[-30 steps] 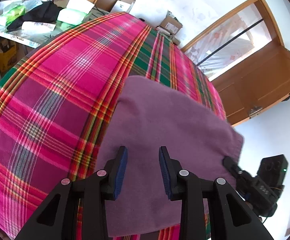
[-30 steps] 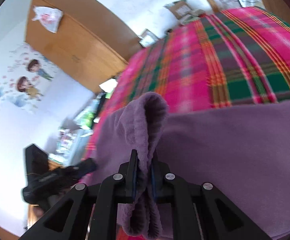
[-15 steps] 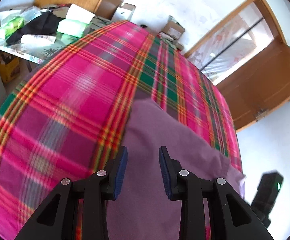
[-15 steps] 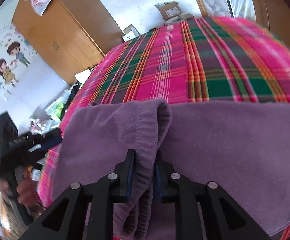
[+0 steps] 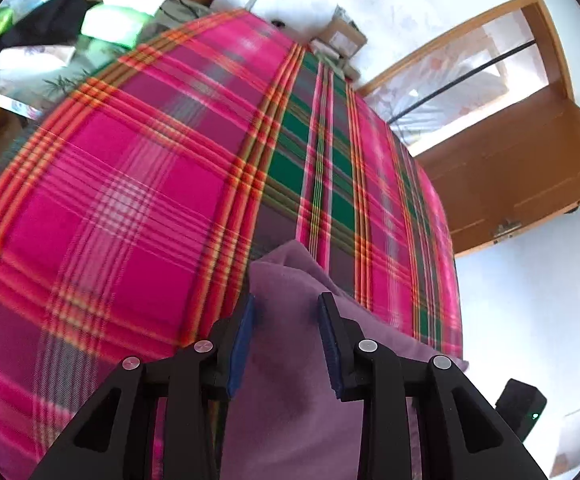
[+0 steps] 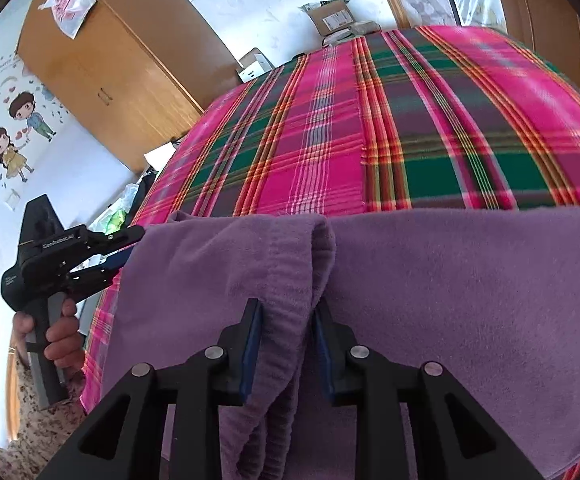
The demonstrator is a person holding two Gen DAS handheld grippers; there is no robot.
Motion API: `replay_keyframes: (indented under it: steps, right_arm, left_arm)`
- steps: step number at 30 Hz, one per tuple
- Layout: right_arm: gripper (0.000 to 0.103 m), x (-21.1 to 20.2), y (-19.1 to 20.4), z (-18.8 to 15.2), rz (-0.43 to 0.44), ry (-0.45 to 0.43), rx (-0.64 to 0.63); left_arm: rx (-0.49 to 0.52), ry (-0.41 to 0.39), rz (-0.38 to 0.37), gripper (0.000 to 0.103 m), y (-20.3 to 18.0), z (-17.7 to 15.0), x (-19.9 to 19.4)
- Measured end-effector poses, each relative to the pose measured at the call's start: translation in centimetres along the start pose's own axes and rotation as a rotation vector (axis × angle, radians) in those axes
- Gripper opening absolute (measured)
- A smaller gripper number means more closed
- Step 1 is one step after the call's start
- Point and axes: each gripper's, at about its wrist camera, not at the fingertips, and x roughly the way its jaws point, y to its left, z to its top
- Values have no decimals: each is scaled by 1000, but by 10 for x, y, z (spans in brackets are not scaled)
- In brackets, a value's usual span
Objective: Fold clothes
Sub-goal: 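Pinch the pants edge with the left gripper while the right gripper holds it, then lift the purple pants edge with both grippers held close together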
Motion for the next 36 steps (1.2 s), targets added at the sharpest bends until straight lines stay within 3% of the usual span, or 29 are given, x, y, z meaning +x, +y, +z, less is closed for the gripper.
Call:
replay_keyframes:
  steps: [3, 7, 8, 9, 11, 17, 21, 25, 27, 36]
  right_arm:
    - [26, 4, -2, 0, 10, 9, 18]
    - [26, 7, -3, 0, 20, 9, 24]
    - [25, 7, -2, 0, 17, 7, 14]
    - [16, 6, 0, -1, 8, 0, -3]
    - [13, 6, 5, -1, -16, -23, -40]
    - [15, 5, 8, -5, -53, -13, -82]
    - [27, -1, 6, -6, -72, -25, -75]
    - [31, -17, 19, -15, -188, -103, -165]
    - [31, -26, 27, -21, -245, -146, -219]
    - [31, -25, 42, -53, -173, -111, -365]
  left_arm:
    - [26, -10, 8, 30, -3, 3, 4]
    - [65, -28, 14, 13, -10, 3, 5]
    - [67, -40, 12, 11, -11, 3, 5]
    - [71, -55, 8, 11, -12, 4, 5]
    - [80, -77, 12, 10, -15, 3, 5]
    - [59, -76, 27, 10, -11, 3, 8]
    - [37, -67, 41, 16, -6, 1, 4]
    - [15, -60, 56, 26, -1, -1, -1]
    - [7, -64, 66, 26, 3, -4, -9]
    - [-8, -41, 87, 31, 11, -42, -34]
